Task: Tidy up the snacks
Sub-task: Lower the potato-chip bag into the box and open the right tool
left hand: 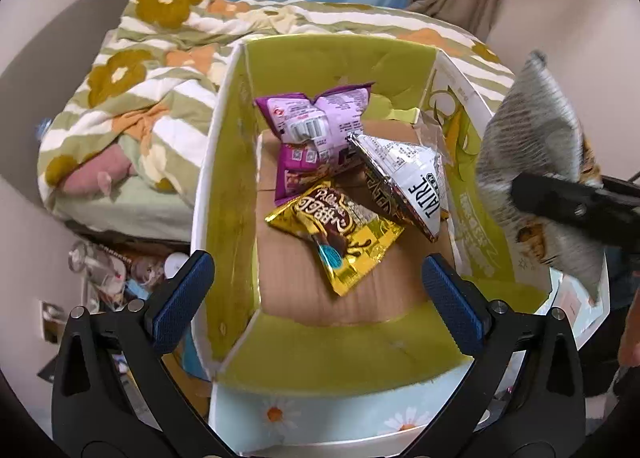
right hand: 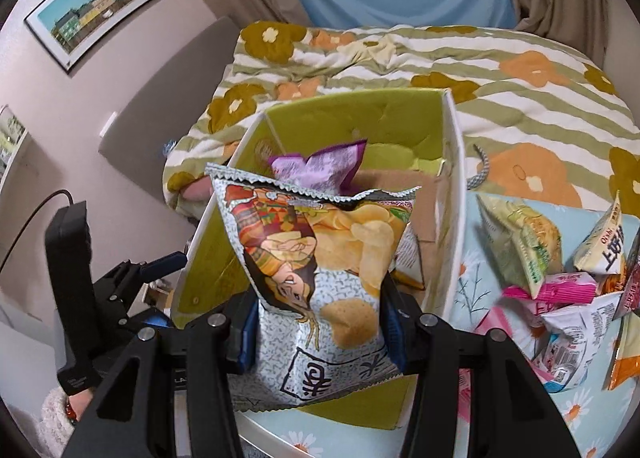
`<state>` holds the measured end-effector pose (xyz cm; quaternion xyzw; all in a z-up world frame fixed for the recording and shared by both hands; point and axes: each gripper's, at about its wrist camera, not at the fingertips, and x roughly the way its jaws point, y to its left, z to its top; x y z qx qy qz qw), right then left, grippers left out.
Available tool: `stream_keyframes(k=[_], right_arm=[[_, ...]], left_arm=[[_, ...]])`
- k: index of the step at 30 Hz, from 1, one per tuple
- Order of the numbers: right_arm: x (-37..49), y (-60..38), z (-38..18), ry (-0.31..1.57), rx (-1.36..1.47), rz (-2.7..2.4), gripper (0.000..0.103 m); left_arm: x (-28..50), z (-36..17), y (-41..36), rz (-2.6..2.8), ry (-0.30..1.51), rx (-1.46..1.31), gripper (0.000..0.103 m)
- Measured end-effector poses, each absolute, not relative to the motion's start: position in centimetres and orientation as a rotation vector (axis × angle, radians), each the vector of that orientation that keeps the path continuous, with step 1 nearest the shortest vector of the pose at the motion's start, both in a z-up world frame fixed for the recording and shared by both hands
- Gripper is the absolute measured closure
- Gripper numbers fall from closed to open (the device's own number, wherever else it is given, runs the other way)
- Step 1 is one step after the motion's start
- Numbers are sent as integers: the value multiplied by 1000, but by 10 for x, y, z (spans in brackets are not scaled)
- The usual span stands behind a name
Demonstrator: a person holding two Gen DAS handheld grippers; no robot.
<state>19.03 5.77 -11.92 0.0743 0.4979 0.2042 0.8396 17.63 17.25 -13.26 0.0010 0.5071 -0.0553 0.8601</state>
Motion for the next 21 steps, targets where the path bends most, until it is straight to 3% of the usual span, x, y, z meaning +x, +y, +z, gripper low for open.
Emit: stream_keyframes(k=[10,11,12,14,21], right_arm=[[196,72,-148,1109,82,476,53],[195,72,-150,1102,83,478,46],[194,72,-153,1095,90,476,28],[192,70,-155,1083,105,476,0],[181,63,-150,1058,109,480,0]], left_arm=[[155,-128,180,27,1048,23,0],[154,-129,182,37,1050,20,0],[152,-130,184,43,1052,14,0],[149,-133,186,52,1058,-2,0],[137,-133,189,70,1060,-23,0]])
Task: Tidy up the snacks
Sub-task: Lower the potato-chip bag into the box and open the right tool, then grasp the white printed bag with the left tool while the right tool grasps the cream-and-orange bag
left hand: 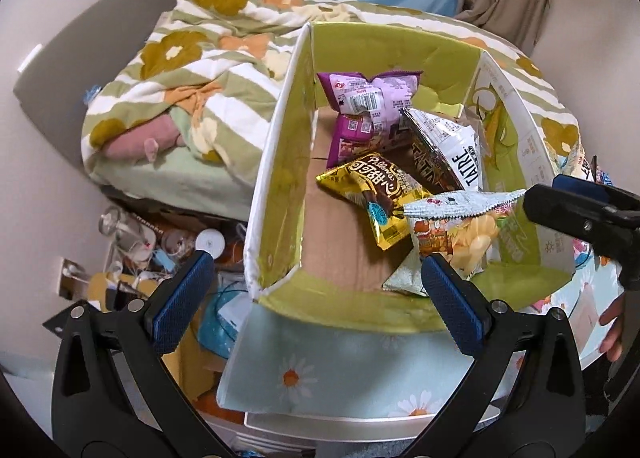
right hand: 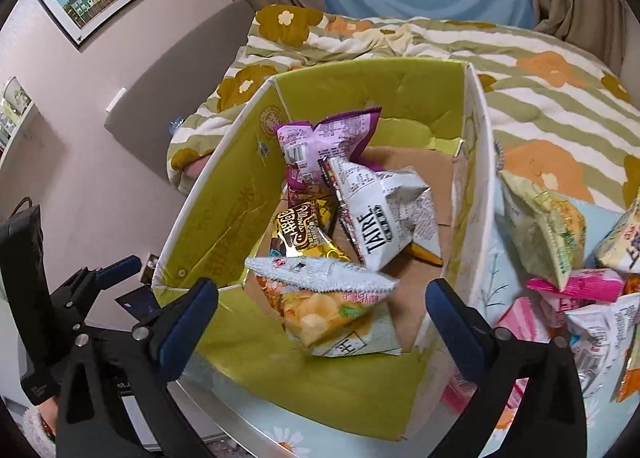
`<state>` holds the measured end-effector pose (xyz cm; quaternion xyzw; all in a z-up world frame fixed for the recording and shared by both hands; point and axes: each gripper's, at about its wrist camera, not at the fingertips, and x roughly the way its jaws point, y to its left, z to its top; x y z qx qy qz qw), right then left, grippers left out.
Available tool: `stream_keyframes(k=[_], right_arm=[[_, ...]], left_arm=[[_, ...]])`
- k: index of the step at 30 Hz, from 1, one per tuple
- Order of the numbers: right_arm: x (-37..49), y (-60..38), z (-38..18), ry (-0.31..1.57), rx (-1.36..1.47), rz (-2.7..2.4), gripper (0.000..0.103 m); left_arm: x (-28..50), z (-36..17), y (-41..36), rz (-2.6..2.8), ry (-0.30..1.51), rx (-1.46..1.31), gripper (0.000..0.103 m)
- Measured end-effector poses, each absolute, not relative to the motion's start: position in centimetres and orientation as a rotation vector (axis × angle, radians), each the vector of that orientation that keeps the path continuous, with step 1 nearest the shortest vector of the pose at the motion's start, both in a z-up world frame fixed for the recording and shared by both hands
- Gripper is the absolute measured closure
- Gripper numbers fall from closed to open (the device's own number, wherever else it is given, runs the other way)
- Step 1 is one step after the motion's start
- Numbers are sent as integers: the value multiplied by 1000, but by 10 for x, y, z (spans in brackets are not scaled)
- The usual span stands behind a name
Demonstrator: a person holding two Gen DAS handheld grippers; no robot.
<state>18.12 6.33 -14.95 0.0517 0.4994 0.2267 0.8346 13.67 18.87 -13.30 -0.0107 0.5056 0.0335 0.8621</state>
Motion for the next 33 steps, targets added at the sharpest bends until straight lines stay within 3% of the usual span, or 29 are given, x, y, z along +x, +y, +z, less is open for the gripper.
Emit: stream_keyframes(k=[17,33], right_arm=[[139,32,-86,897,150,401,0],[63,-117,-48,756,202,-57,0]], left_arm=[[128,-69,154,-92,915,15,0],[129,-57,38,-339,863,87,0]])
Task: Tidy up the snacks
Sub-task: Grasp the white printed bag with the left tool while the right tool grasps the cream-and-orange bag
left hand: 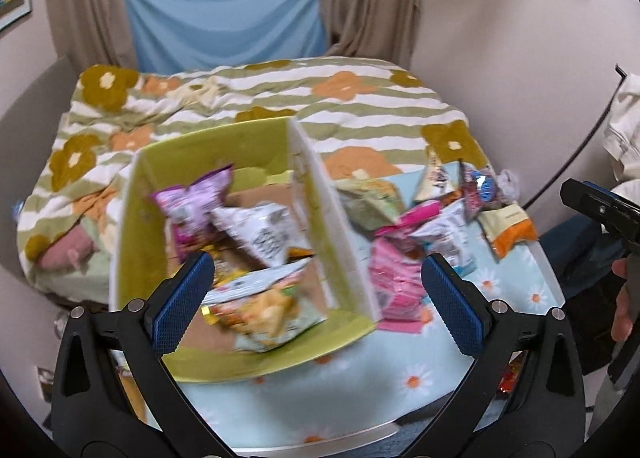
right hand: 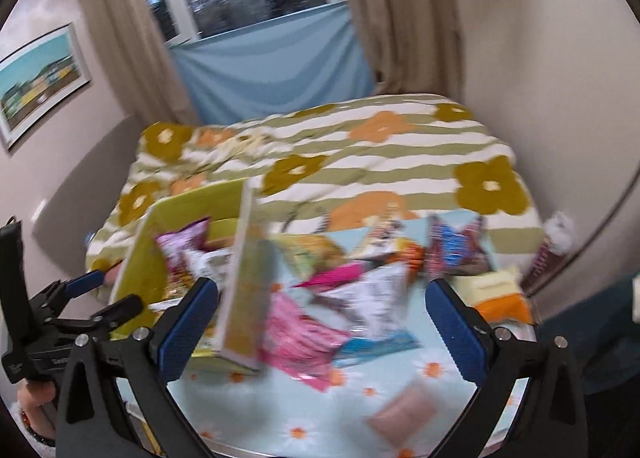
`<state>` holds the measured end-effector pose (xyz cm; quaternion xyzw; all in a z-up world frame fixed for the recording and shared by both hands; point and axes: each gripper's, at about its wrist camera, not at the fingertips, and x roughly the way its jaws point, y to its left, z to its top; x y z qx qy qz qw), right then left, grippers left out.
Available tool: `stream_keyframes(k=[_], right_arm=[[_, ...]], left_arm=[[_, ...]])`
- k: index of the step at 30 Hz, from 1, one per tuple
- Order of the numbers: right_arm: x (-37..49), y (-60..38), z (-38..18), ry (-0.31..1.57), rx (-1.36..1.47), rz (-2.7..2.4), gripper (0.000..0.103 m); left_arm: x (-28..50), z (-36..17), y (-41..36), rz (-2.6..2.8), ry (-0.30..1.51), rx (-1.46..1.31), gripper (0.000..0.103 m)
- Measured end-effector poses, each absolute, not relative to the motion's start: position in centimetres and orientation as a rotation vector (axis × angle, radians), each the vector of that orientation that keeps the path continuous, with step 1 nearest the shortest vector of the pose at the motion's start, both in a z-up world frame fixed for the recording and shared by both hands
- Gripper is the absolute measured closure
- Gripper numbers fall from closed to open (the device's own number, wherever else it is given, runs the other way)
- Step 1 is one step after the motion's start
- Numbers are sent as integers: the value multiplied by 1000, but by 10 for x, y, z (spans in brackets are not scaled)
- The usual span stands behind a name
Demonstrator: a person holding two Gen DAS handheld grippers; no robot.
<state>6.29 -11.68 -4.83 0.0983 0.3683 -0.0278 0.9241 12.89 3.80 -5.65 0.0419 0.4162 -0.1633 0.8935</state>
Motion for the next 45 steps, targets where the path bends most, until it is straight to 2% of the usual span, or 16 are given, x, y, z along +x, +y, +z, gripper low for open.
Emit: stream_keyframes(k=[10,18,26,38,40,42,45], right_arm=[[51,-227,-69,812,221,-149,0],[66,-287,-114,916,207,-109,0],[93,-313,-170,982,154,-50,0],[110,-323,-221,1012,102,1,0],[112,-321,-223,1013,94,11,0],[113,-319,-226,1014,81,11,0],[117,-318,-231,1019,82,9,0]], left_arm=[[128,-81,-68,-356,936,76,0],[138,-124,-131,-282,1008,18,0],[155,-187,-167,-151,1063,-10,0],[172,-230,-207,-45,1080,61,1],[177,-237,-211,-25,1104,87,4],[181,-243,-213,-23,1134,87,18],[185,-246,-213,-23,1144,102,25]])
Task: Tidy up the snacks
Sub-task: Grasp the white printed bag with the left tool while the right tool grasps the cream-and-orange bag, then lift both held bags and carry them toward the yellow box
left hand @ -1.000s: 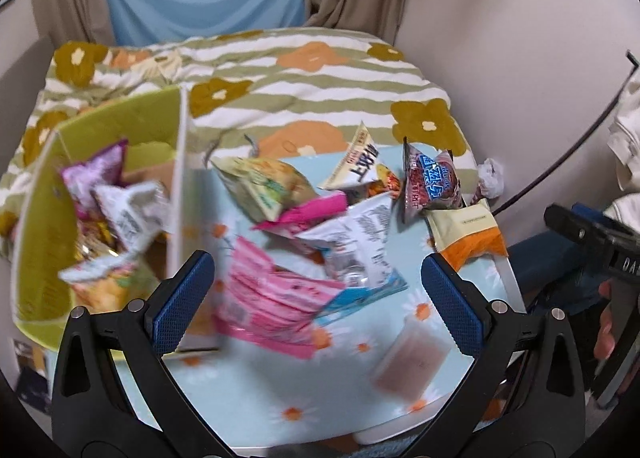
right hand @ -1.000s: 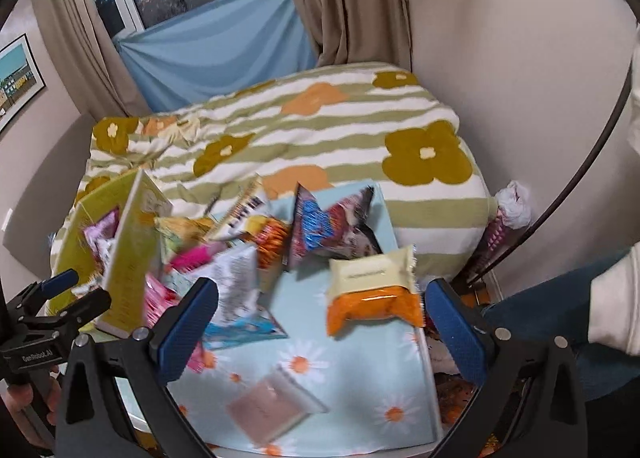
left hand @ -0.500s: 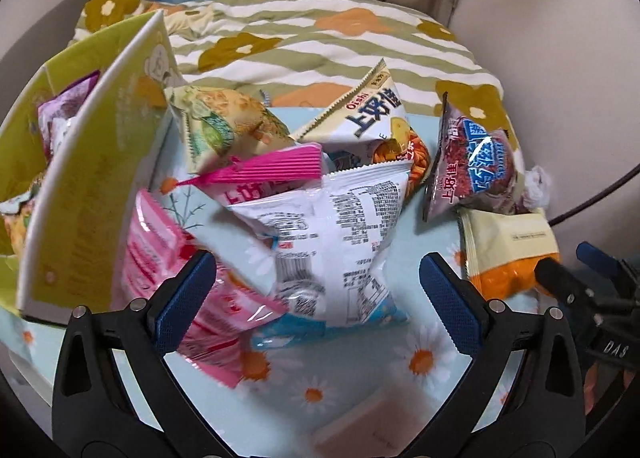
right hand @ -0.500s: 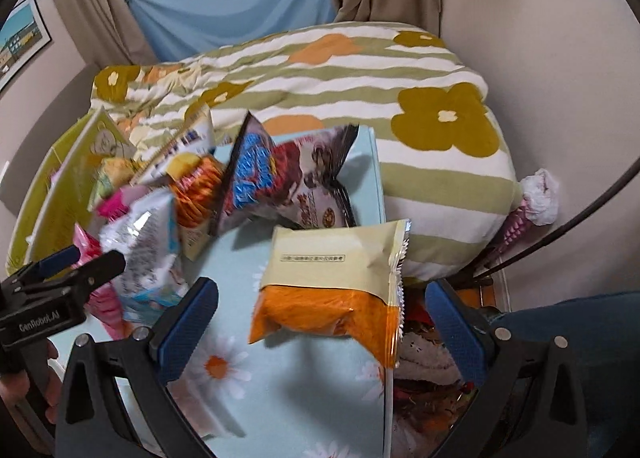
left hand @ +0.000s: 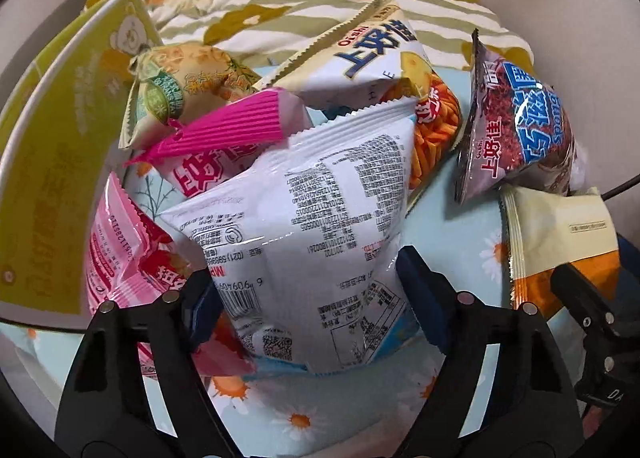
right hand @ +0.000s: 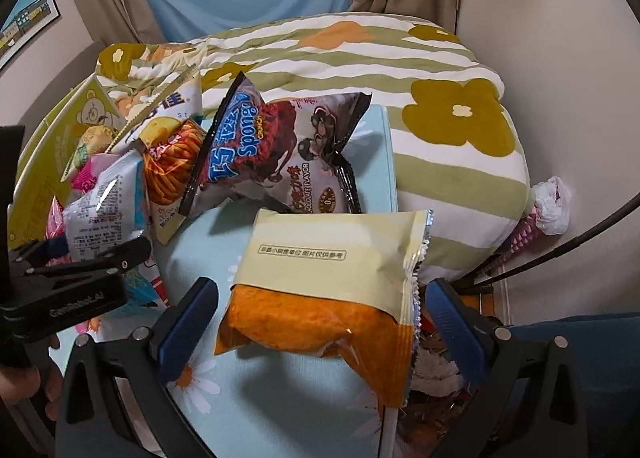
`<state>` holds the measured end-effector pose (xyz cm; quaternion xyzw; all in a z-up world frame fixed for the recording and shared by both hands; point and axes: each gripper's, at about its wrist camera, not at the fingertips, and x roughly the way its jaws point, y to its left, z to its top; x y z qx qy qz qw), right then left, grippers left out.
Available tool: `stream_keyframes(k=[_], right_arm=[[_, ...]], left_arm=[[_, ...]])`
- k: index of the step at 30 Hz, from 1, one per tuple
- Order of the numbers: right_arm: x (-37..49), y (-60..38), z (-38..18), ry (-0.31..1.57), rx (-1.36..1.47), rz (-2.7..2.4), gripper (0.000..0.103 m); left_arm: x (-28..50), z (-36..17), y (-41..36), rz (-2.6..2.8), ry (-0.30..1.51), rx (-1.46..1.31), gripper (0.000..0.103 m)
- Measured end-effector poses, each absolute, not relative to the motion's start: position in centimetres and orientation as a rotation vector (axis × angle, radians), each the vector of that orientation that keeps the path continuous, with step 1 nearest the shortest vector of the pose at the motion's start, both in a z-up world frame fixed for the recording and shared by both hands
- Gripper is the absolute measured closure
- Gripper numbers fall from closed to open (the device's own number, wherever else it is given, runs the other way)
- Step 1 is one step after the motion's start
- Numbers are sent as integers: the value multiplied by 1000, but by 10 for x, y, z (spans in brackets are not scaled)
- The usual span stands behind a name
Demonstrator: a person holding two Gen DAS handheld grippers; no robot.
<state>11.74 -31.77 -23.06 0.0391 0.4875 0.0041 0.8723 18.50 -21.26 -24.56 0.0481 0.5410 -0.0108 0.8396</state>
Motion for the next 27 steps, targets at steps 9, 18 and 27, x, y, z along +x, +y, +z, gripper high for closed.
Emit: stream_keyframes(k=[9,18,27], right_arm=[[127,-318,-238,1025,95,-8,0],[133,-309,-244,1022,54,-27,0],[130,-298,-251,1008,-7,-38,15]], left_arm=[[182,-243,-213,-50,1131,113,46],[170,-233,-215,-78,1106,117,47],[168,-233,-215,-92,1100,125,47]])
